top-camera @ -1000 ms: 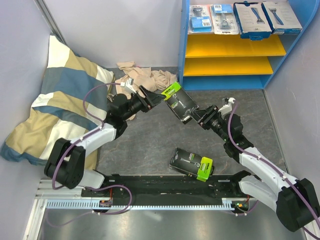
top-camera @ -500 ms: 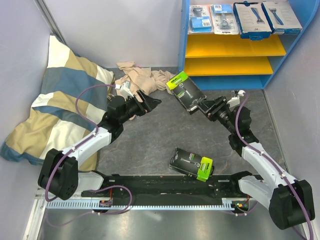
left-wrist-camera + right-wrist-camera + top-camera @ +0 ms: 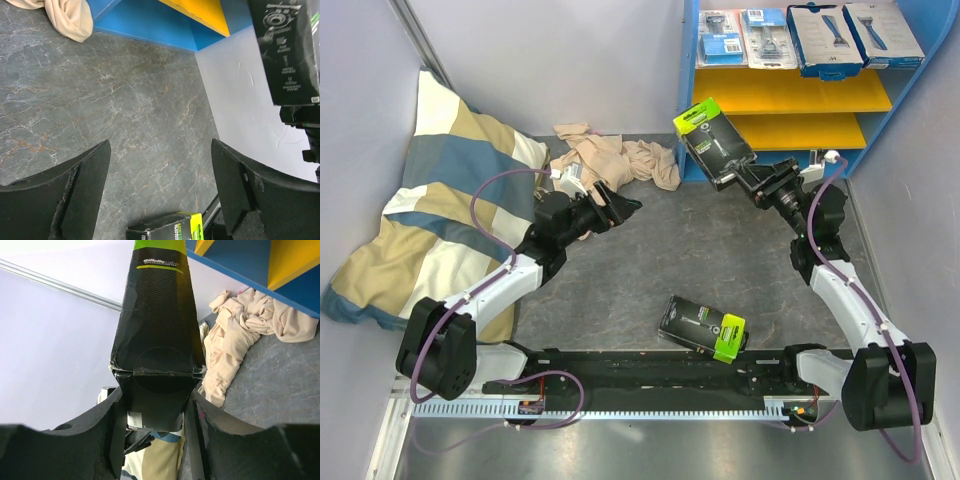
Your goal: Place and organize the shaving razors onto the shelf
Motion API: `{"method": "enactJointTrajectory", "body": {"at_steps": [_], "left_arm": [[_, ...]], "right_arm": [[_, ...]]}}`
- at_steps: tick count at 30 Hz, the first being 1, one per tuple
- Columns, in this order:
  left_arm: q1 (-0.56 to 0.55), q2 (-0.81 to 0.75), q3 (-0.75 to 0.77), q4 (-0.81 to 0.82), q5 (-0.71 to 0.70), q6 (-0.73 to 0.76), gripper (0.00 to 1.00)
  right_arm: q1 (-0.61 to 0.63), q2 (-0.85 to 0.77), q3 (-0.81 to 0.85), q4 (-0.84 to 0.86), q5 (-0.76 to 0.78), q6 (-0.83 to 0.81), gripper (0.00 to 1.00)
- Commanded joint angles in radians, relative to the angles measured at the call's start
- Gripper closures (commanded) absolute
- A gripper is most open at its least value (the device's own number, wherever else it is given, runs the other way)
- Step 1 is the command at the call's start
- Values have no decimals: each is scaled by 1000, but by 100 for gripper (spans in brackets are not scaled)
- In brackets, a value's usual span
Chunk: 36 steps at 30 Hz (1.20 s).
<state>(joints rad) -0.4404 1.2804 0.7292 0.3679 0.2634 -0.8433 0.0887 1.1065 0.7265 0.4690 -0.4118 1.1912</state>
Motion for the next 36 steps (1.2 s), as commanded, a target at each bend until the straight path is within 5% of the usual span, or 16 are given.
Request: {"method": "enactJointTrajectory", "body": {"at_steps": [1,12,25,36], "left_arm": [[8,-19,-4,9,-18,50,13],[12,-30,-28,5,-13,58,13],[20,-52,-42,-6,-21,67,12],[29,-73,-48,-23,-27,78,12]], "right_arm": [[-50,15,93,181,-41,33,89],[-207,136,180,292,-99,103,88],[-211,372,260,505,-76,232,89],[-156,515,419,415,7,214,90]]}}
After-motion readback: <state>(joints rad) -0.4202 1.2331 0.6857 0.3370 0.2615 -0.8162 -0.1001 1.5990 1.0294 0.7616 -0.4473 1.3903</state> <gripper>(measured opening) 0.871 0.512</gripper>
